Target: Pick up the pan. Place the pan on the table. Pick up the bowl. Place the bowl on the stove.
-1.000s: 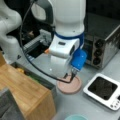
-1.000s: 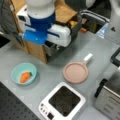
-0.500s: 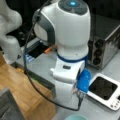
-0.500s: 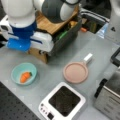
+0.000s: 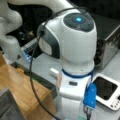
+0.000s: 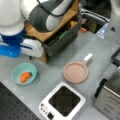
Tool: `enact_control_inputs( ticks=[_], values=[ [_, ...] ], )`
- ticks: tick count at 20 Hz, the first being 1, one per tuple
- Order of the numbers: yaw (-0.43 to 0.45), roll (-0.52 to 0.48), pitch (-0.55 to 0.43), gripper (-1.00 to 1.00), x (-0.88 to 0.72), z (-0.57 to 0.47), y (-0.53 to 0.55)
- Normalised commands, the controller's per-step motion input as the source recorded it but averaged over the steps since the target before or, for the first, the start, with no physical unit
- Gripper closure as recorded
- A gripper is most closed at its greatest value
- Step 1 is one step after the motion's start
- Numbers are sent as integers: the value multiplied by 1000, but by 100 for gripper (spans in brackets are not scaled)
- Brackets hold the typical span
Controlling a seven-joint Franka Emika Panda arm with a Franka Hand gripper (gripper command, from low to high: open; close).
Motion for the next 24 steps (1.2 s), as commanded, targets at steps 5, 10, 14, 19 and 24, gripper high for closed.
enact_control_inputs(
  ticks=[5,10,14,19,24],
  values=[
    [-19,164,13,-100,319,-154,-309],
    [-118,99,-33,-100,129,-84,-392],
    [-114,75,-55,-100,-1,-51,-355],
    [-96,61,-77,-100,-186,-122,-264],
    [-138,19,-125,-100,-257,-267,-62]
  ],
)
